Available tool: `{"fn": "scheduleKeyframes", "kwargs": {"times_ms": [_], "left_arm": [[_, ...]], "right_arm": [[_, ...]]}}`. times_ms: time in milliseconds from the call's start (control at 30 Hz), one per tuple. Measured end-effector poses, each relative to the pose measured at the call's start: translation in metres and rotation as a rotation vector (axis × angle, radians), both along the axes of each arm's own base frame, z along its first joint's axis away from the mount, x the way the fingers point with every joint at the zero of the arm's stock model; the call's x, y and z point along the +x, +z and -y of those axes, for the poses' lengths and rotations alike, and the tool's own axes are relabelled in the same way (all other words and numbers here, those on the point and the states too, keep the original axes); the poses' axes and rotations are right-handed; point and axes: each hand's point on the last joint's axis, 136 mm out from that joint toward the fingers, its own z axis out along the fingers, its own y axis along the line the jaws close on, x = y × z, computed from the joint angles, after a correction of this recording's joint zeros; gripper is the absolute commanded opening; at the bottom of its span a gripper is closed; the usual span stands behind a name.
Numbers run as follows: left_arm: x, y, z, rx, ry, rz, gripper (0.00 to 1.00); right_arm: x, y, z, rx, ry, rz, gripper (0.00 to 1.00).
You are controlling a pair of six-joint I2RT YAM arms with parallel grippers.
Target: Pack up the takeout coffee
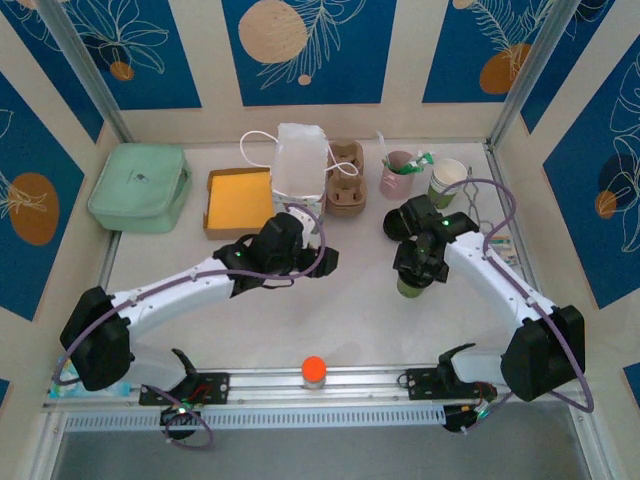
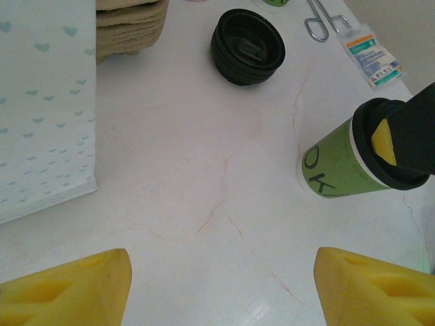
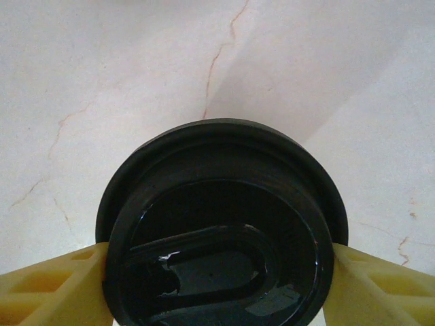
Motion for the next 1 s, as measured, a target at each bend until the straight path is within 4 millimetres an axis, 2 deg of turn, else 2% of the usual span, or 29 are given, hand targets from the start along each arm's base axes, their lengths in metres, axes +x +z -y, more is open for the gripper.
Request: {"fn": "scheduleKeyframes", "kwargs": {"times_ms": [100, 267, 567, 833, 1000], "left_arm": [[-0.001, 0.001, -0.002, -0.002, 0.003, 0.002, 0.71], [-0.001, 0.005, -0.005, -0.007, 0.008, 0.013, 0.71], [-0.007, 0.026, -0.019, -0.030, 0.022, 0.058, 0.71], [-0.010, 0.034, -0.041, -0.023, 0.054, 0.085, 0.71], [-0.010, 0.038, -0.050, -0.023, 0.069, 0.095, 0.71]], "right_arm": [[0.005, 0.000, 0.012, -0.003, -0.037, 0.009, 0.71], [0.012, 0.000, 0.045, -0.006, -0.143, 0.031, 0.71], [0.017, 0.000, 0.098, -0.014, -0.290, 0.062, 0.72], [0.016, 0.000, 0.107, -0.016, -0.307, 0.064, 0.75], [0.016, 0.000, 0.107, -0.018, -0.300, 0.063, 0.85]]}}
